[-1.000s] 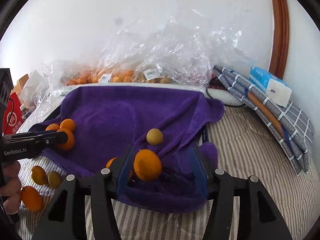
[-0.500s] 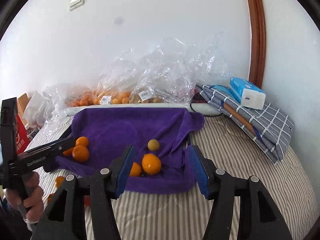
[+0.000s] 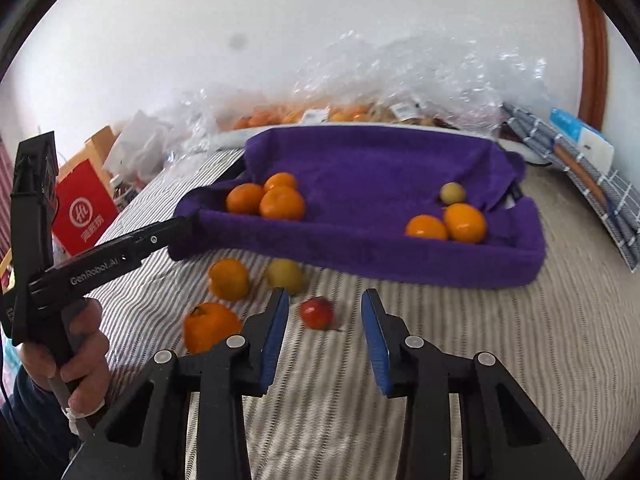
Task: Organize fruits
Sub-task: 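Grasp a red cherry tomato with the right tool while the left tool grasps an orange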
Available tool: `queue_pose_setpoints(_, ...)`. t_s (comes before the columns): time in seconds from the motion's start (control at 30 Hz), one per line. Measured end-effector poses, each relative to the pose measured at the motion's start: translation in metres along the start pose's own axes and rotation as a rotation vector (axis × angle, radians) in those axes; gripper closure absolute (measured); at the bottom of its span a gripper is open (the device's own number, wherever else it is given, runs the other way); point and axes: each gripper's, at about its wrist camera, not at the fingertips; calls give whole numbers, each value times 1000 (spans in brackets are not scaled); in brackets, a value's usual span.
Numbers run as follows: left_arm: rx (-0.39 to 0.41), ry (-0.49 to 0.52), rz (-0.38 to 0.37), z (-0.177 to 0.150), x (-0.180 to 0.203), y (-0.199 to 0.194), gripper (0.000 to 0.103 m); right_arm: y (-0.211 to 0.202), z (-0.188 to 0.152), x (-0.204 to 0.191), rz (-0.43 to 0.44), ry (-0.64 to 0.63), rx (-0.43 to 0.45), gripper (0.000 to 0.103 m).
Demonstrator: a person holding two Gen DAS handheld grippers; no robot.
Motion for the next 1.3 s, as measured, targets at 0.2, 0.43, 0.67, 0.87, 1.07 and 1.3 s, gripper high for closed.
queue_pose_setpoints(0.2, -11, -48, -16, 0, -12, 0, 52, 30, -3, -7, -27, 11, -69, 76)
queue_pose_setpoints(0.43, -33, -10, -58, -4, -3, 2, 52, 29, -7, -10, -50, -27, -49, 80)
queue_pose_setpoints(0.67, -112, 61, -142, -9, 18, 13, 52, 7, -15, 28, -136, -20, -3, 80)
queue_pose_setpoints(0.87, -194, 36, -226, -6, 34, 30, 53, -11, -20, 77, -134, 102, 32, 80)
queue_pose_setpoints(1.07, -243, 36, -200, -10, 44, 43, 67, -16, -23, 87, -72, 151, 54, 80)
queue_pose_setpoints(1.3, -191, -6, -141, -11, 28, 34, 70, -6, -23, 86, -93, 147, -5, 80)
Point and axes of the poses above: each gripper's, at about its wrist camera, not at the fingertips, and y roughly the way its jaws point, x to its right, z to its top, and after that the axes turned 2 degrees about y, right-handed
